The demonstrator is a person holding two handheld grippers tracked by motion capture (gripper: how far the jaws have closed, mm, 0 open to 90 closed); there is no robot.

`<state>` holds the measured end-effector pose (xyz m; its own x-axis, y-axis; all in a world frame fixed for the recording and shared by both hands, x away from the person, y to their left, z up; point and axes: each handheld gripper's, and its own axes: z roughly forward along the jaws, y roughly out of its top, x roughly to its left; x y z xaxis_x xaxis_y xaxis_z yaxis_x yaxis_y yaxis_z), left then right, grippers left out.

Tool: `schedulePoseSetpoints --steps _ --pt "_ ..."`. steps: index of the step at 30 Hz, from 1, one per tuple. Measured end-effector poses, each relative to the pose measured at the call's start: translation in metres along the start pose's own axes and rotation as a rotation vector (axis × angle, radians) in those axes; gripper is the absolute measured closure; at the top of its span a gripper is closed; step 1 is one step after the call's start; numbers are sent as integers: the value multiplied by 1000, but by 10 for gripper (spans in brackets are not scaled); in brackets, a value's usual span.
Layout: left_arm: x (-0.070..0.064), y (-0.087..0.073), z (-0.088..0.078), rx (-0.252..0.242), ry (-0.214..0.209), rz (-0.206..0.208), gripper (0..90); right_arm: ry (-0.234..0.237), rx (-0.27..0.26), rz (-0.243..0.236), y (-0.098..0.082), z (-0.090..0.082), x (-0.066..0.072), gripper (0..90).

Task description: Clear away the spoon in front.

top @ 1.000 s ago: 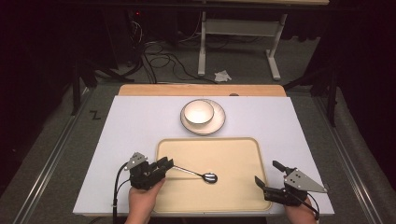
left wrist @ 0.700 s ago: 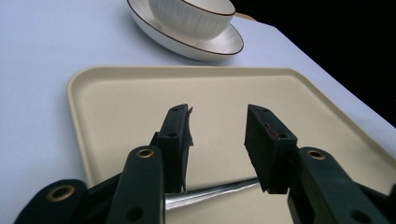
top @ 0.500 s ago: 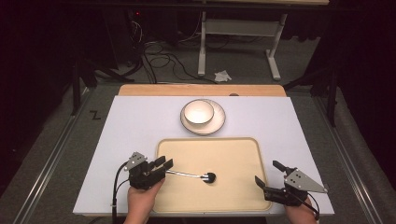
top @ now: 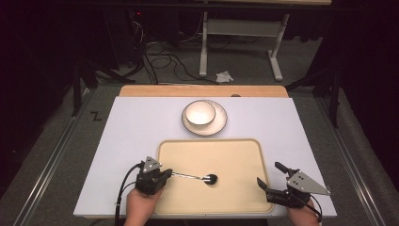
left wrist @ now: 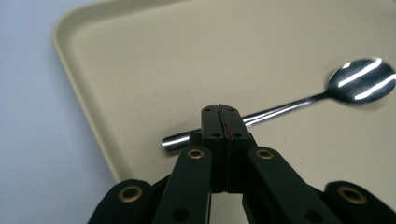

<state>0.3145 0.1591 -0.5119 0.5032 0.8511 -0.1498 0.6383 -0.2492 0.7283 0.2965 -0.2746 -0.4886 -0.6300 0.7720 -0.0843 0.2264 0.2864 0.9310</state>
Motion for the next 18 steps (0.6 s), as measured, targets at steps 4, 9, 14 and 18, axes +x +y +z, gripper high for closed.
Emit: schedulePoseSetpoints --steps 4,9,14,18 --pt "3 4 3 -6 59 32 900 0 0 -1 0 -1 -1 157" --pt "13 8 12 16 77 29 900 -1 9 4 -1 1 0 157" --pt "6 11 16 49 104 83 900 0 10 -1 -1 1 0 157" --pt "-5 7 9 87 64 112 900 1 8 1 0 1 0 157"
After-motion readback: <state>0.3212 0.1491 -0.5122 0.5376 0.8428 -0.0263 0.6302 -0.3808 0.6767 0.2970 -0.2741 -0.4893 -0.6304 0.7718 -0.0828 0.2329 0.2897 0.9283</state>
